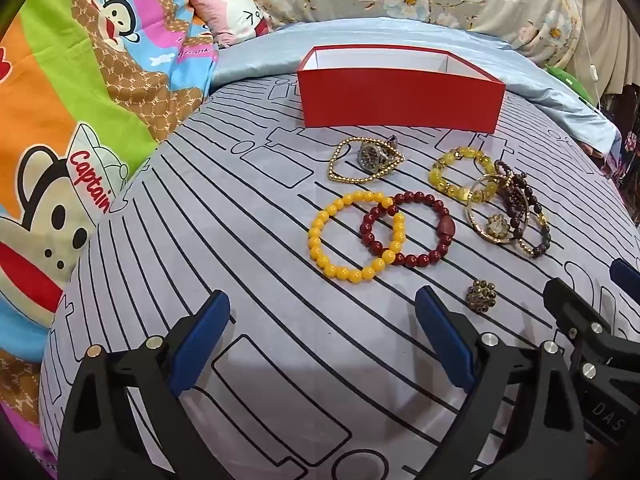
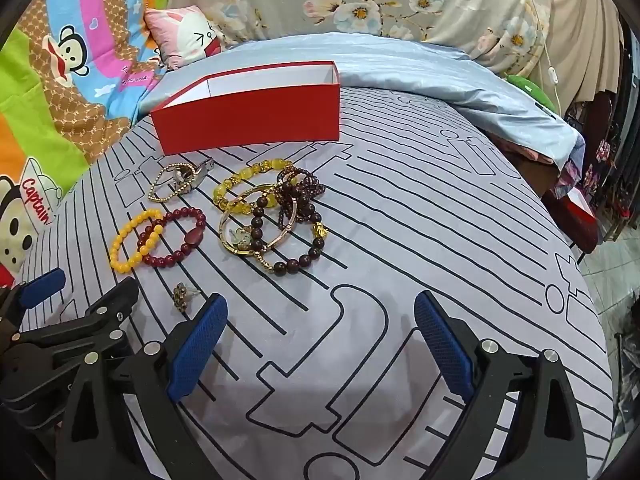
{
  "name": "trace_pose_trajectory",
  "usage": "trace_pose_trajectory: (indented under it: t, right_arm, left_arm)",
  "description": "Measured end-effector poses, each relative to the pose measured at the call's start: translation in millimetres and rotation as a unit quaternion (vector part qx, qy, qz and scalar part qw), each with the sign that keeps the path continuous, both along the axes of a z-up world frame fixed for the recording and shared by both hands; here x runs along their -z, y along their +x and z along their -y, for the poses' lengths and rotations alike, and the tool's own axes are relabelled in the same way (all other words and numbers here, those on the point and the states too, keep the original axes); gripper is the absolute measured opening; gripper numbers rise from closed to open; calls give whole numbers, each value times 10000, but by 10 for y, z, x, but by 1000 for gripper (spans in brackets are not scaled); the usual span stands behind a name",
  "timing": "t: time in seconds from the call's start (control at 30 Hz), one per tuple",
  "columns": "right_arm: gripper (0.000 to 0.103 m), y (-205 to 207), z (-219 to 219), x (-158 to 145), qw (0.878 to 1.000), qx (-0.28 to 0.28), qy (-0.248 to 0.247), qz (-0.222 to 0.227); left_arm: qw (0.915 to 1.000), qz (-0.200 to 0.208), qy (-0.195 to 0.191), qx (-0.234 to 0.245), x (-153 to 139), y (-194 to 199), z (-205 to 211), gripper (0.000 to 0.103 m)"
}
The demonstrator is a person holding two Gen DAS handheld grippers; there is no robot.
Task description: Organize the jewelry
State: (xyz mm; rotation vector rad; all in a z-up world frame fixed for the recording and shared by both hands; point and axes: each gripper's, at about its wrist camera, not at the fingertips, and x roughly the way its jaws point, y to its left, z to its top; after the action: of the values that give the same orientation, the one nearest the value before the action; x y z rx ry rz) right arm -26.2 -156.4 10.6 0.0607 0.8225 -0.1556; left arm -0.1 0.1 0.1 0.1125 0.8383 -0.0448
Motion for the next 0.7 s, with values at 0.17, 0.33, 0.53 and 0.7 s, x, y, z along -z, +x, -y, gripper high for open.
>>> trace_pose_trajectory:
  t: [0.17,0.33,0.53,0.7]
  right_arm:
    - [91,0,-9,2,10000,-11,67,11]
    - [91,4,-3,1,10000,0,48,-21]
    - [91,-4,-2,12,10000,-10,-7,-6]
    - [91,13,-23,9,10000,-7,-9,-12]
  left_arm:
    - [10000,-13,-12,-8,15,7,30,89]
    - [10000,-26,-78,-23,-2,0,-27,89]
    - [9999,-65,-81,-43,-1,15,-45,89]
    - [9999,-54,-91,-29,0,13,-48,89]
